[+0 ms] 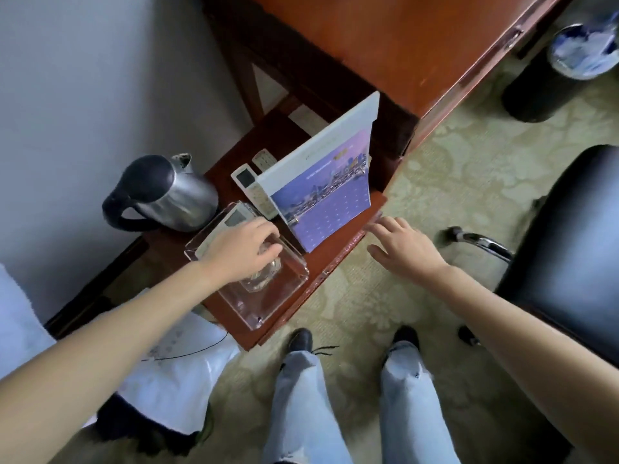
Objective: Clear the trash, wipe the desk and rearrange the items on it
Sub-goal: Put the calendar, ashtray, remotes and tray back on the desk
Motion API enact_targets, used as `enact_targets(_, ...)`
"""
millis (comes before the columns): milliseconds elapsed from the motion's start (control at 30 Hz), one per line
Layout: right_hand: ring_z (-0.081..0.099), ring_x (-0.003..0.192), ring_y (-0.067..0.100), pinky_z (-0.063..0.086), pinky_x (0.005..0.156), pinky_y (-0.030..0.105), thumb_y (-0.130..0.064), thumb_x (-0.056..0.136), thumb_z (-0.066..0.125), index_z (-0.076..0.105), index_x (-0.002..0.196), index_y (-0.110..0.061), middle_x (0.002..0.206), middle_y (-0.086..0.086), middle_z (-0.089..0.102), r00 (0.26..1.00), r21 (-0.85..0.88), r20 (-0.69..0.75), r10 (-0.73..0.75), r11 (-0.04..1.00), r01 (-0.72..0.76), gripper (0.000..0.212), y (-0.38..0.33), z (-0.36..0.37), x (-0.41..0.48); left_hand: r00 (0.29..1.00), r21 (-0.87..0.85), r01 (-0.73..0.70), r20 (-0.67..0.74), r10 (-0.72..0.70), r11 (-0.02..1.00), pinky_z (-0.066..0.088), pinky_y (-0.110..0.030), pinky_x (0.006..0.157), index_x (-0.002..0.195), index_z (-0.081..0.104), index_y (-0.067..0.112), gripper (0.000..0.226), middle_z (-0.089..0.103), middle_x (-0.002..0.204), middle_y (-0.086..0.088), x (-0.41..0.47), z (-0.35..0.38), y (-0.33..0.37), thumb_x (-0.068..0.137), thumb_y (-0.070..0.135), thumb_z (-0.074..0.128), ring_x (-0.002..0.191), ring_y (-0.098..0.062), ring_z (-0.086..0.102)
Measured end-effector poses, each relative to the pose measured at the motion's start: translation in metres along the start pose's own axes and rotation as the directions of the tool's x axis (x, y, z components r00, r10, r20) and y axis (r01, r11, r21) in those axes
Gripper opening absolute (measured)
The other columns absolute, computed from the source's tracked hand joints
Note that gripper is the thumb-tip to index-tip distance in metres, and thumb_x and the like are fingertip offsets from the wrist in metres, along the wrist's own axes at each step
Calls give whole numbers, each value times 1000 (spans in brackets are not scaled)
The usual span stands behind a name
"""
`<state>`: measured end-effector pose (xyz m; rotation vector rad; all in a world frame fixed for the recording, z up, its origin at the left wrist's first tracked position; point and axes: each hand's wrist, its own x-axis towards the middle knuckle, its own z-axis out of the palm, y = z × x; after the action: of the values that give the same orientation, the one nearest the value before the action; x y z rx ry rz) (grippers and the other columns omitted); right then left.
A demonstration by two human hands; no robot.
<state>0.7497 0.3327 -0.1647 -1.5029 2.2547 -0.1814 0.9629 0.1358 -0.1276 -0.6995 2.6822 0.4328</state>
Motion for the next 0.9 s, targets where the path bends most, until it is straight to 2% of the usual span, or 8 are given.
enact_targets(133,44,116,25,45,83,37,-33,92,51,49,128,-18,123,4,50,996,140,53,75,987,-82,39,-41,68,18,977,-413,138,-92,-192,900,45,-34,83,128,38,19,55,50,127,1,26,20,-38,84,45,60,107,-20,55)
enact_targets(233,49,110,25,46,87,38,-37,90,55,51,123,-19,115,5,55,986,252,127,104,958,-134,38,-69,114,34,997,-699,-64,-75,16,712,38,-15,92,136,22,26,85,35,138,3,40,30,-35,72,46,73,115,-6,43)
enact_targets(300,53,104,27,44,86,36,-34,87,57,54,118,-15,108,8,58,974,365,148,173,906,-217,36,-82,139,47,985,-784,-167,-152,76,598,36,-6,89,131,19,34,83,38,133,10,49,35,-26,70,46,75,116,-3,43)
enact_targets(400,53,105,28,39,85,31,-32,87,58,53,122,-12,109,11,59,944,470,118,309,820,-327,41,-93,159,60,949,-842,-268,-313,-20,468,48,-32,93,123,33,46,64,54,124,14,63,44,-23,71,49,71,113,-11,56)
enact_targets(533,50,105,22,42,90,34,-38,86,60,56,121,-16,110,5,58,917,556,-95,387,785,-274,42,-117,159,60,911,-831,-353,-411,-47,429,50,-30,89,114,53,29,42,66,108,7,74,44,-28,76,39,70,101,-9,62)
enact_targets(667,58,91,11,45,81,23,-45,82,64,56,118,-18,100,-4,62,934,806,101,342,522,-278,46,-154,153,72,905,-808,-365,-425,-29,462,51,-24,78,102,59,23,26,66,92,12,74,34,-32,78,24,69,88,-9,64)
enact_targets(800,52,78,8,40,69,23,-49,81,63,52,109,-16,85,-9,54,920,858,95,379,437,-269,45,-173,158,89,905,-761,-373,-426,25,531,52,-37,83,102,59,13,25,68,92,1,76,27,-38,79,19,70,87,-17,64)
enact_targets(900,53,85,11,40,74,26,-57,81,54,54,115,-17,98,2,58,889,868,43,455,424,-259,53,-166,160,103,902,-749,-381,-429,41,542,51,-48,83,101,61,3,30,68,95,-19,80,26,-44,78,21,69,89,-33,64)
